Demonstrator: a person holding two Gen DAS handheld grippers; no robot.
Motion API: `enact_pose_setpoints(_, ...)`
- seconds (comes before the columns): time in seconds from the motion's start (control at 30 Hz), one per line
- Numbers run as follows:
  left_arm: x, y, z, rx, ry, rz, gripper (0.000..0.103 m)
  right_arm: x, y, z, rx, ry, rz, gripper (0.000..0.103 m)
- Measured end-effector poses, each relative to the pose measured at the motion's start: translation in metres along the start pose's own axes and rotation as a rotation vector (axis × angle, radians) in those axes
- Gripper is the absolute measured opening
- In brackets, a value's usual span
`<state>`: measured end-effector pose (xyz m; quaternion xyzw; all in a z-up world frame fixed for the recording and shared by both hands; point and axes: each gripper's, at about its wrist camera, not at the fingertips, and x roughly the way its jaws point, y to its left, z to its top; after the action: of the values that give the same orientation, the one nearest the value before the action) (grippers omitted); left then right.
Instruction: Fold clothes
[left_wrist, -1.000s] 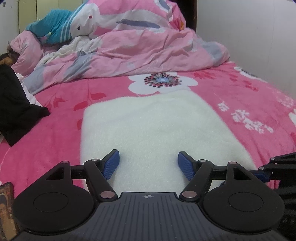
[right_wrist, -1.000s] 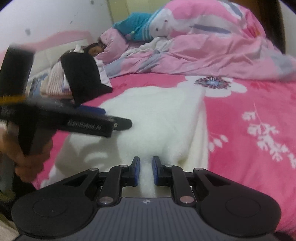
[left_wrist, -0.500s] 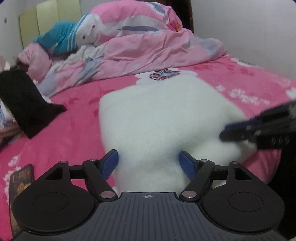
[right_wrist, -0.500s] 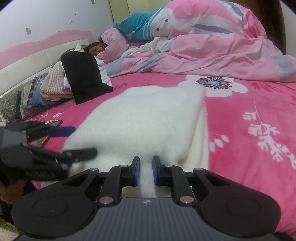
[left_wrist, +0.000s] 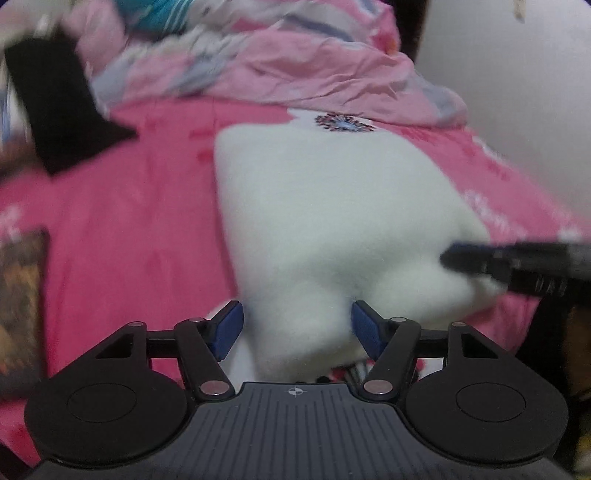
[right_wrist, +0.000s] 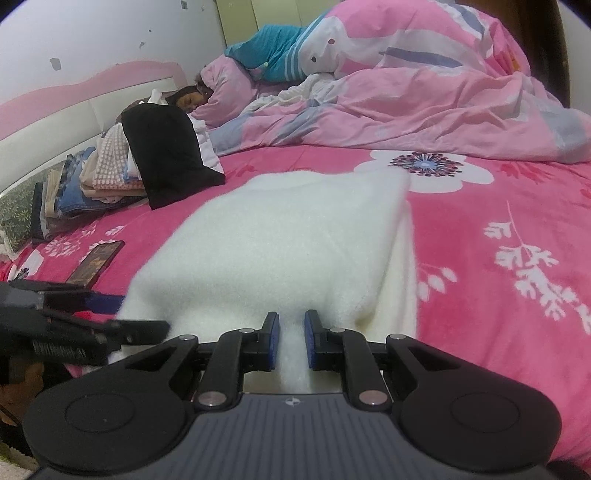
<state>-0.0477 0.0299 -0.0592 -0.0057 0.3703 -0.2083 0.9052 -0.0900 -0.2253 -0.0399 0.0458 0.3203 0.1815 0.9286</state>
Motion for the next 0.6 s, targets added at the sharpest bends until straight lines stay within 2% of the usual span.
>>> enact_pose_setpoints(0.07,-0.005,0.008,0.000,-0.039,0.011,-0.028,0.064,0.000,-0.002,0.000,-0.001,-0.002,0.004,0.016)
enact_pose_setpoints(0.17,-0.018,0.011,-0.002,-0.028,0.003,-0.019,0.063,-0.001,-0.002,-0.001,0.002,-0.005,0.007,0.016)
enact_pose_setpoints(0.33,-0.036,0.011,0.012,0.015,-0.086,0.036,0.062,-0.001,-0.003,-0.002,0.007,-0.009,0.013,0.016)
enact_pose_setpoints(0.6,-0.017,-0.010,0.049,0.092,-0.155,-0.007,0.062,-0.001,-0.004,-0.003,0.010,-0.016,0.018,0.016)
